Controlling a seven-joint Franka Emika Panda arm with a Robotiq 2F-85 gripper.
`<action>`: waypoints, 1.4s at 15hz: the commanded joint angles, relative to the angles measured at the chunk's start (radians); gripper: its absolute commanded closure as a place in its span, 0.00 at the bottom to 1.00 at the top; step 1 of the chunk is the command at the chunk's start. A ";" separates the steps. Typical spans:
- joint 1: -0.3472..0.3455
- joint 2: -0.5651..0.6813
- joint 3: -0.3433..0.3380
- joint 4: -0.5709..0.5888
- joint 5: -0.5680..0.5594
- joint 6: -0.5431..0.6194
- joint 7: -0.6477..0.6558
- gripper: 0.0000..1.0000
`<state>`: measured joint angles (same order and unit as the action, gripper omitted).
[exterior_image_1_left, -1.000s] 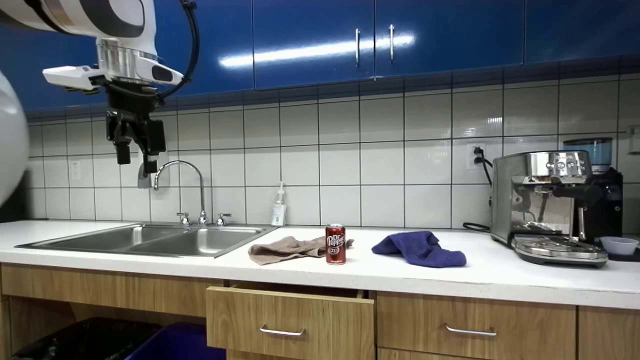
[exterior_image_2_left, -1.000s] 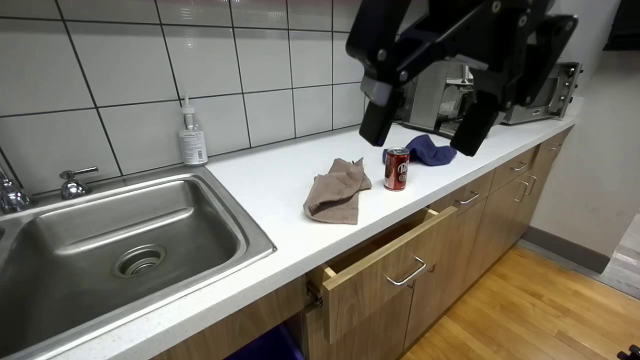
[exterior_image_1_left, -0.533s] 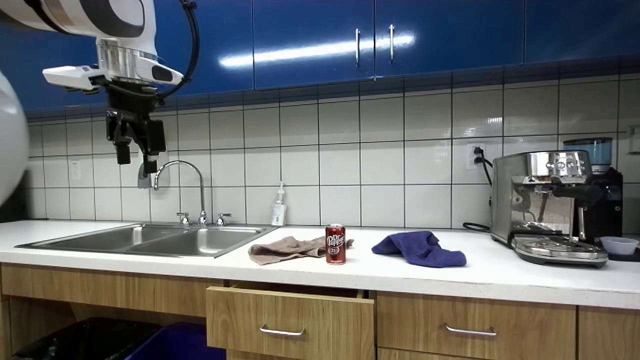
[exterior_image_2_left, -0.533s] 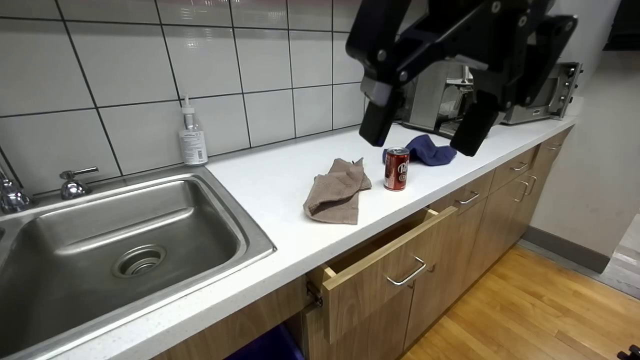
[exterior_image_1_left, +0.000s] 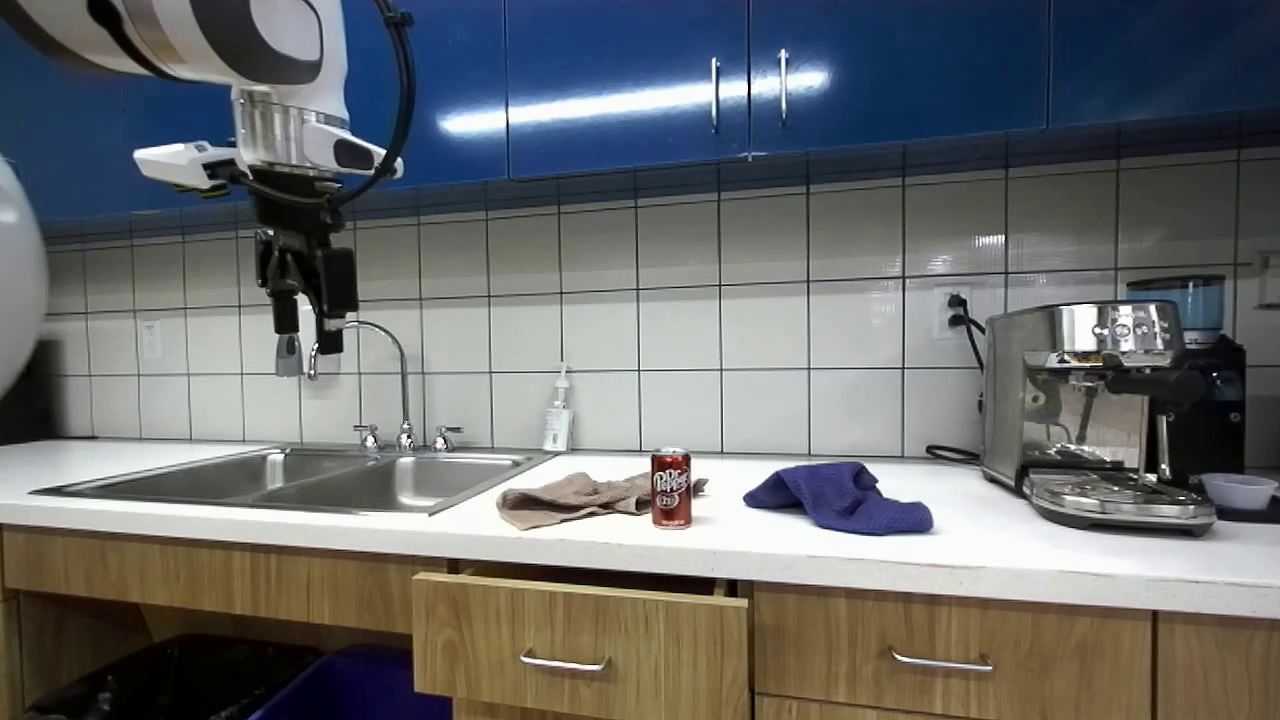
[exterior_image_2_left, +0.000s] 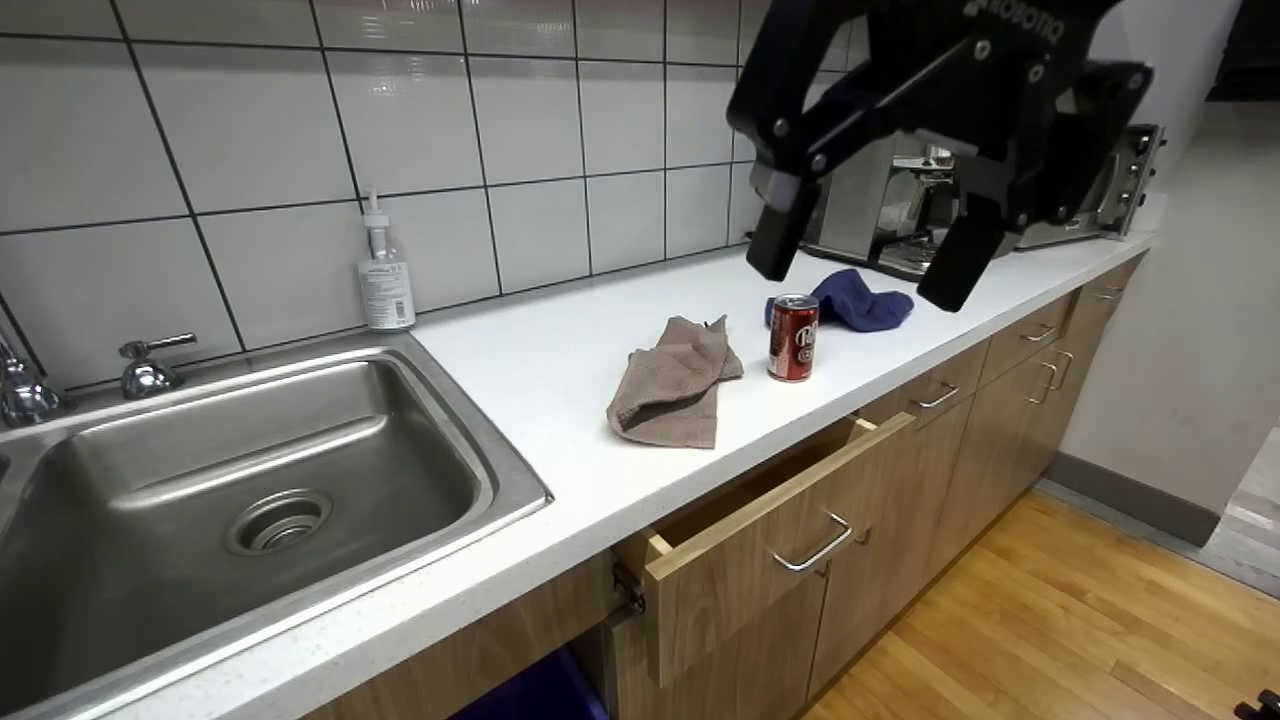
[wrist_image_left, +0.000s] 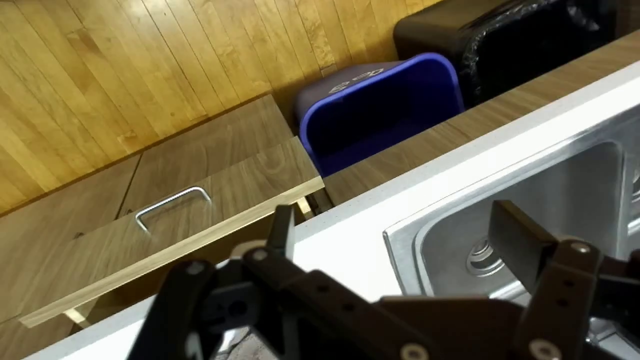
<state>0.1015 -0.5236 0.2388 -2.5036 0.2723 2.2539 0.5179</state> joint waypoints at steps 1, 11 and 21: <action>-0.046 -0.004 -0.010 -0.031 0.007 0.051 0.086 0.00; -0.165 0.005 0.003 -0.086 -0.057 0.148 0.420 0.00; -0.186 0.123 -0.009 -0.080 -0.162 0.214 0.676 0.00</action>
<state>-0.0606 -0.4448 0.2266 -2.5911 0.1486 2.4278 1.1194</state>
